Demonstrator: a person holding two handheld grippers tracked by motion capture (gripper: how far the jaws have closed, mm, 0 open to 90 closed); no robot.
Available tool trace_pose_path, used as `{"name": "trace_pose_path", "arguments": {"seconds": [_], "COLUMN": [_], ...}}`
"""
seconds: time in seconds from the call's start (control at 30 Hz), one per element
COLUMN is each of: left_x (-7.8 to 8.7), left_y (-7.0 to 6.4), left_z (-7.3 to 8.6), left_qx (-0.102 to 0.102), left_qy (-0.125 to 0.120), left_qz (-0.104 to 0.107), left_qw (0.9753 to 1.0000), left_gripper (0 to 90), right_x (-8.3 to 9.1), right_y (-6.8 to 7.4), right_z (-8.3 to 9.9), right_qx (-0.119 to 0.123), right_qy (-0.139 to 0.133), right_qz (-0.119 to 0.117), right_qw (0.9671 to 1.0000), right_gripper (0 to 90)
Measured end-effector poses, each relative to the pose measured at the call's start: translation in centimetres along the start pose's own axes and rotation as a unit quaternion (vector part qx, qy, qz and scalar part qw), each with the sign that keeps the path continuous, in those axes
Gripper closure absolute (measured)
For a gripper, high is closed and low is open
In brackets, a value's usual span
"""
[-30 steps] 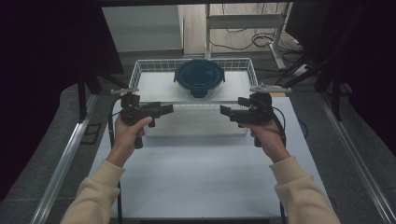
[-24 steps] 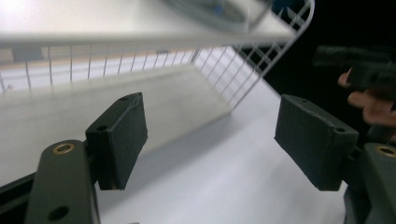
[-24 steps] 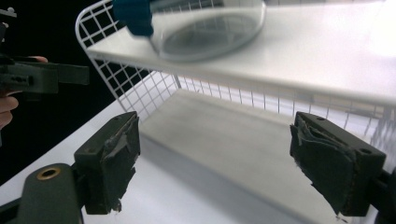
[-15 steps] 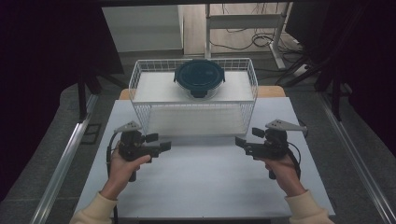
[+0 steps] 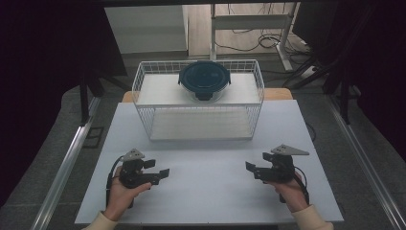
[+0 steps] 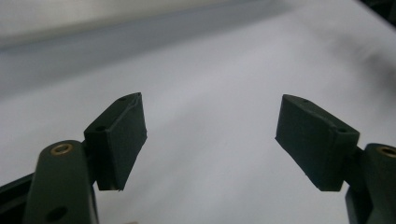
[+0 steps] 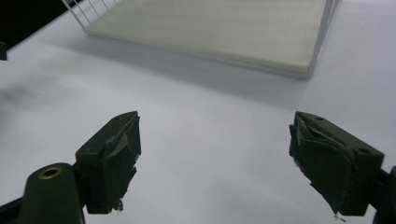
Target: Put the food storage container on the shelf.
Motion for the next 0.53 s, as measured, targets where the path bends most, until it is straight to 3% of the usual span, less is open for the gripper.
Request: {"name": "trace_pose_path", "arguments": {"seconds": [0.2,0.53], "left_x": [0.04,-0.50], "left_y": [0.63,0.62], "left_z": [0.34,0.43], "left_qx": [0.017,0.009], "left_qy": [-0.005,0.006], "left_qz": [0.004,-0.006], "left_qw": [0.9998,0.9999], "left_gripper": [24.0,23.5], "right_x": [-0.45,-0.83], "right_y": [0.01,0.21], "right_z": [0.51,0.97], "right_qx": [0.010,0.028], "right_qy": [0.005,0.020], "right_qz": [0.009,0.015], "right_qw": [0.9999,0.9993], "right_gripper": [16.5,16.0]}}
Point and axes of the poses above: each handheld gripper's, and its own axes: x roughly backward along the jaws, z roughly out of its underside, y roughly to its left, the point moved 2 cm from there along -x, roughly forward along the jaws, and after that the axes turned 1 degree about y, right-handed, at the moved point
